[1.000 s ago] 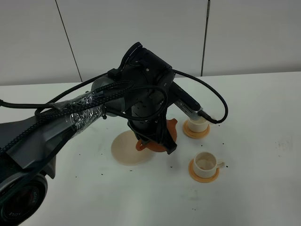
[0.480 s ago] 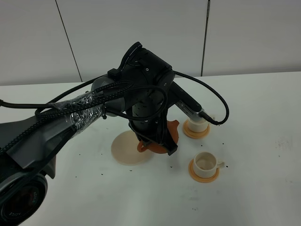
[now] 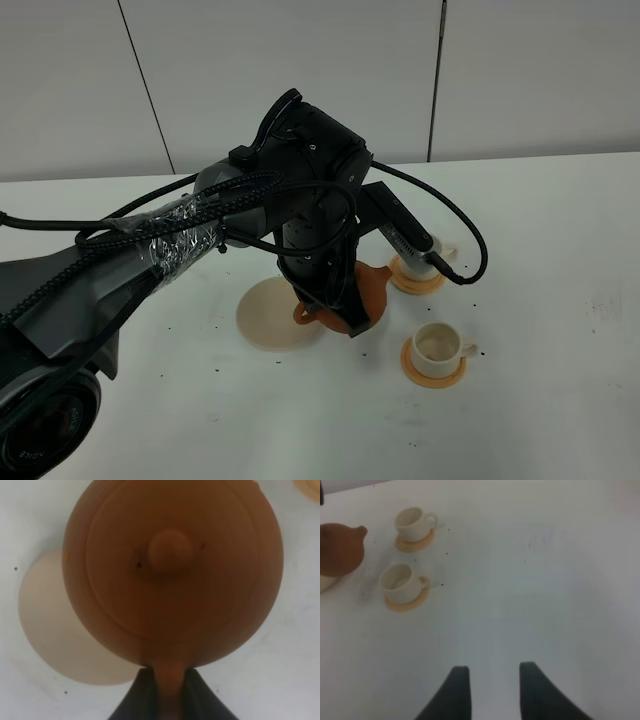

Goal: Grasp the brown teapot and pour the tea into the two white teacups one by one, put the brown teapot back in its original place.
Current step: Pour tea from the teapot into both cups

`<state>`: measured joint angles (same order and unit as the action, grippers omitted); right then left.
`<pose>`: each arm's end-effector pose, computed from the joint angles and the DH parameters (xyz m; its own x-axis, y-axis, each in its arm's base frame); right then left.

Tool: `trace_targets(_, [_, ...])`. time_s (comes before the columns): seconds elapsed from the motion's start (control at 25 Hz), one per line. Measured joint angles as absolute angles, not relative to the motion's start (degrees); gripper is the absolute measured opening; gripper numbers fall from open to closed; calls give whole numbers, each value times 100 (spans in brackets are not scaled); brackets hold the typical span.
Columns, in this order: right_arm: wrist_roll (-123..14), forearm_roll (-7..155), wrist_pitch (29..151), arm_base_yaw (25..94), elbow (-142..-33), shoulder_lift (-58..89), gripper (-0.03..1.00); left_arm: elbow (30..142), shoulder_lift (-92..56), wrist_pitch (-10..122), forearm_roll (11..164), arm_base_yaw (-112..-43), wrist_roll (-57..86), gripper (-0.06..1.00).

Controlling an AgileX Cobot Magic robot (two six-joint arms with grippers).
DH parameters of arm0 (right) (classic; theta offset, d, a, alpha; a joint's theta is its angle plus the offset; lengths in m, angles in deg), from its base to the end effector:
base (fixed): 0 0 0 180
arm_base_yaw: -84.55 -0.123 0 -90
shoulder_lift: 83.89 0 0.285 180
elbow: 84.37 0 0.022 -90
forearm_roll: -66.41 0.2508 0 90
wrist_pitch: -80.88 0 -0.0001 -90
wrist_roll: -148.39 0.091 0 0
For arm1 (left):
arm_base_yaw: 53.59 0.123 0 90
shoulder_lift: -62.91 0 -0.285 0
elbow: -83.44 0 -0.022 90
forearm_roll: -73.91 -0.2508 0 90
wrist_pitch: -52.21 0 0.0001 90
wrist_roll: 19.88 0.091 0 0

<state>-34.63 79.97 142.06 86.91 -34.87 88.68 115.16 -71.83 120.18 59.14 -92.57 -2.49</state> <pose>-0.0047 0.0189 0.2740 -0.4682 0.0810 -0.8799 -0.1126 0.9822 0.1503 0.3748 -0.2756 0.2032 -0.4781 0.8760 -0.0637 0.8339 0.4755 0.2802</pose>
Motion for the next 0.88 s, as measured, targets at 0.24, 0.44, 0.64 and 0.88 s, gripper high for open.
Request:
trace_targets(0.24, [-3463,7997,14206,8691,-3487,8868,24,11516,-7101,12018,5914,-9257,-5,17])
trace_targets(0.44, [-3463,8001,14206,8691,-3487,8868,24,11516,-6822,12018,5909,-9257,435,17])
trace_targets(0.64, [-3463,8001,14206,8691,-3487,8868,24,11516,-6679,12018,5937,-9206,1214,17])
trace_targets(0.88, [-3463,8001,14206,8691,-3487,8868,24,11516,-6679,12018,6417,-8901,2147,17])
